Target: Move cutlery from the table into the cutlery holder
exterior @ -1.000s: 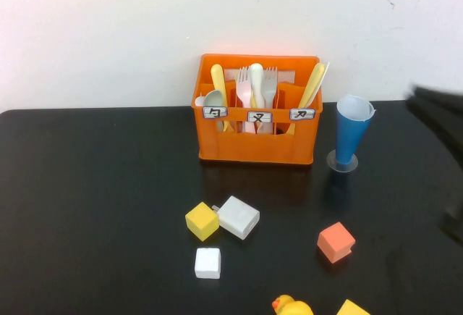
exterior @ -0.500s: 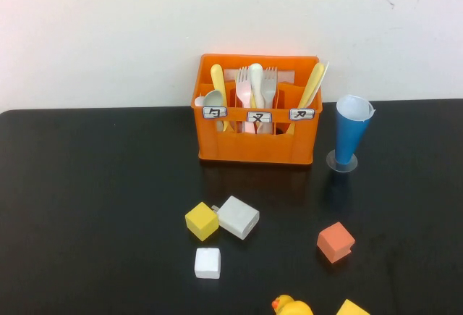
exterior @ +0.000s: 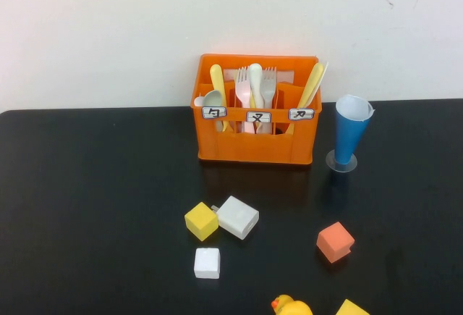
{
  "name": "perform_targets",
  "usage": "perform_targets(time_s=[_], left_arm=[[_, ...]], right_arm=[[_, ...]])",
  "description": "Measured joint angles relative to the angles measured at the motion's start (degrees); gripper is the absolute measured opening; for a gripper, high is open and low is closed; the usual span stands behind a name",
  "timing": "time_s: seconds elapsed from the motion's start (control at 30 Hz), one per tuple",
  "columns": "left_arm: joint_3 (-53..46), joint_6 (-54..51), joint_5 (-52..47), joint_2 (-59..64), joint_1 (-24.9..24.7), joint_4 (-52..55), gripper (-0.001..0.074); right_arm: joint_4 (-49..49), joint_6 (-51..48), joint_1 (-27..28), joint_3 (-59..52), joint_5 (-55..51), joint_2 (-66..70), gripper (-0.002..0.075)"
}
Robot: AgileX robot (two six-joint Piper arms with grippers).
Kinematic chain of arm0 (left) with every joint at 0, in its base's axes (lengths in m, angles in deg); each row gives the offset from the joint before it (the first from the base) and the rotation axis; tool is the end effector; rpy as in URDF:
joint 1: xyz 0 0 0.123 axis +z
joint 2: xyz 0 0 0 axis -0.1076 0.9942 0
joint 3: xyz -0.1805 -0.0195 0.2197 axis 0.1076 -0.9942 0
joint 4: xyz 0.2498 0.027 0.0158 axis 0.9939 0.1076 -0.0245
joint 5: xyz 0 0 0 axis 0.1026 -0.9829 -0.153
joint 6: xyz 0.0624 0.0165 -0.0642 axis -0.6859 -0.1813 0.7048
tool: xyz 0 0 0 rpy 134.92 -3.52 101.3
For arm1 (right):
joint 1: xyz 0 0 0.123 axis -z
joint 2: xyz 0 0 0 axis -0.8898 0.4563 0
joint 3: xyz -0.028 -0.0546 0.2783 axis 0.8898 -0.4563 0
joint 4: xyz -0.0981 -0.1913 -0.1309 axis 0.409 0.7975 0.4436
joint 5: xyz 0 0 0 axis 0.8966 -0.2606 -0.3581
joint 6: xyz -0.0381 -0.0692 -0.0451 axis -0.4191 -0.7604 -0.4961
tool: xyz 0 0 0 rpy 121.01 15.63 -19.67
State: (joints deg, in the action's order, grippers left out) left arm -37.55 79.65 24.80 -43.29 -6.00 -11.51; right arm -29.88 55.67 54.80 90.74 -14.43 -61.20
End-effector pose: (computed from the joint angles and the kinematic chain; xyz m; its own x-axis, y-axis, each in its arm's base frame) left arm 0.0536 -0.0013 0.1758 -0.2573 0.0046 -0.9663 0.0134 0.9999 0.0012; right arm 0.0658 0.0112 0.1982 -0.1373 -0.3949 -0.9084 -0.2271 0.9052 -0.3592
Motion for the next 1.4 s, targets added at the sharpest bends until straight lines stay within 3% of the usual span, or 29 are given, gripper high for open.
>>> perform_targets(time_s=[0.17,0.3,0.7,1.4], left_arm=[[0.00,0.00,0.00,0.00,0.00,0.00,-0.0001],[0.00,0.00,0.00,0.00,0.00,0.00,-0.0001],[0.00,0.15,0.00,0.00,0.00,0.00,-0.0001],[0.00,0.15,0.00,0.00,0.00,0.00,-0.0001]], right_arm=[[-0.32,0.00,8.44,-1.29,-3.04,-1.02,-0.0001],[-0.32,2.17,11.26,-3.46,-3.26,-5.35,-0.0001],[9.15,24.97,11.57,-3.34,-8.87,-9.30,-0.0002],[10.42,22.61,11.57,-3.26,-8.97,-9.30,-0.0003]])
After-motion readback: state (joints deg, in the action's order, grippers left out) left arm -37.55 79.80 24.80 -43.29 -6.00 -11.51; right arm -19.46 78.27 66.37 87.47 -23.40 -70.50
